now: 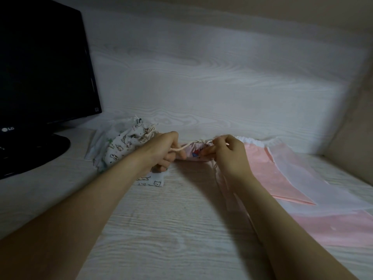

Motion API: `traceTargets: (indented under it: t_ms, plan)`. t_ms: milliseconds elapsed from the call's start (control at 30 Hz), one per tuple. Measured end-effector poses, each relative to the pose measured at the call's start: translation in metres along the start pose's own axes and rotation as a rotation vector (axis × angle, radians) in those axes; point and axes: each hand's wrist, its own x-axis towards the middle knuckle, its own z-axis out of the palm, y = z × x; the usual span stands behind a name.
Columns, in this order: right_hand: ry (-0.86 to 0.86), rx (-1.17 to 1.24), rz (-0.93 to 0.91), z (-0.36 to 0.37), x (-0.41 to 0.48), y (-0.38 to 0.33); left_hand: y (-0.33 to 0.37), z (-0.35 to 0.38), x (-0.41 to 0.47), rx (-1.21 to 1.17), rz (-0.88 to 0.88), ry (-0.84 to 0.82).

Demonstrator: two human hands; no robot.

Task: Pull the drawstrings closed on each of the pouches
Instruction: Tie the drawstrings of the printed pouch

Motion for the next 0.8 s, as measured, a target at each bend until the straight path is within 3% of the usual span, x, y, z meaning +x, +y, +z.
traceTargets:
  t_ms: [233,433,667,800]
  plan:
    - [-0.115,0.065,-0.009,0.004,-0.009,-0.008,-0.002,0.009,0.000,0.002,-0.042,-0.154]
    - [-0.123,-0.129,-0.057,0.002,-0.009,-0.009,-0.009,0.013,0.006,-0.181,0.014,-0.136]
    - [-0.058,-0.484,-0.244,-0.007,-0.007,-0.008,-0.006,0.006,0.006,0.014,0.089,0.005]
    - [-0.085,-0.420,-0.216,-0.009,-0.004,-0.003,-0.012,0.001,0.011,0.040,0.144,0.011]
